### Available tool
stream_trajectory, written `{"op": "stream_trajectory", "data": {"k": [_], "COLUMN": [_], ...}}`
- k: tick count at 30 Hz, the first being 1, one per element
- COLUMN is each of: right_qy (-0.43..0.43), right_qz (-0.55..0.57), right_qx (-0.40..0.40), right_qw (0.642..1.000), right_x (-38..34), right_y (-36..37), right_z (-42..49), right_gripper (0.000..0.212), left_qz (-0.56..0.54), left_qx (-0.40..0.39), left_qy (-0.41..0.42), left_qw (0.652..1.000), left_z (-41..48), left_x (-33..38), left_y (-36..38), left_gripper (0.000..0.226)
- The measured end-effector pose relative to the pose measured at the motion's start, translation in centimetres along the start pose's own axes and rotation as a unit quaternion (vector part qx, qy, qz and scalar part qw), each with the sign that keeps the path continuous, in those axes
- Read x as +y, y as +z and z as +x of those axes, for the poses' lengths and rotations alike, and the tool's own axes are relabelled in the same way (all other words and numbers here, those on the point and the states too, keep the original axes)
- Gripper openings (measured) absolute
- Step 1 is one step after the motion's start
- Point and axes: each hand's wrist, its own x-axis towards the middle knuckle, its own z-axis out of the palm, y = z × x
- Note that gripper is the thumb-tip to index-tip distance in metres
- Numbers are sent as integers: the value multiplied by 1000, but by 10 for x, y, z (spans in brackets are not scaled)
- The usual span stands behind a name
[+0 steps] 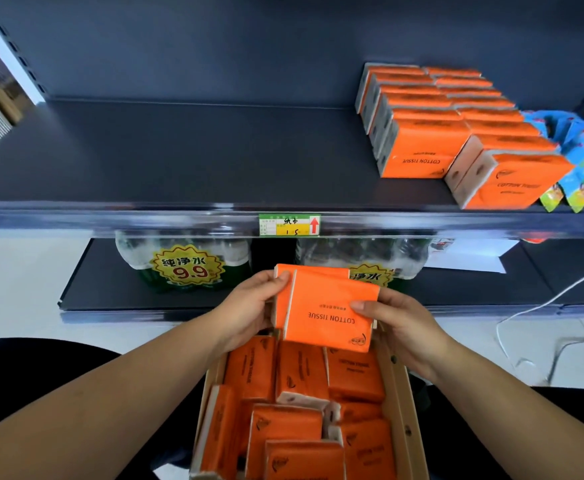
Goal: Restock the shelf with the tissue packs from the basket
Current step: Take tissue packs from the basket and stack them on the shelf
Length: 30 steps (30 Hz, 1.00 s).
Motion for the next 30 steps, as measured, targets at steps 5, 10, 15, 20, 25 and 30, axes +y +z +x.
{"op": "stream_trajectory", "data": {"k": [5,10,15,20,25,30], "right_qy": [11,-26,-72,-136,-207,-284], "right_qz": [26,6,-36,-108,-121,-261], "right_qx": [-26,-9,-2,-30,-16,64], "right_qw": [999,1000,997,984,971,920], "right_x": [4,-1,-20,-62,-118,-174], "right_y": [0,-3,-9,-23,-43,-62], "right_z": [-1,-1,-8,-19,-22,-6], "right_gripper": [48,59,49,45,48,33], "left_qz": [19,116,188,246,220,242], "left_qx": [-11,-16,-24,-24,-44,-29], "left_qy": [21,49,78,160,190,228], "left_qw": [1000,992,979,956,956,943], "left_z": [-1,-3,-6,-16,-4,31], "left_x": [-3,2,14,55,120,173], "left_y": [4,8,11,28,66,104], "left_gripper": [24,27,28,33,30,27]}}
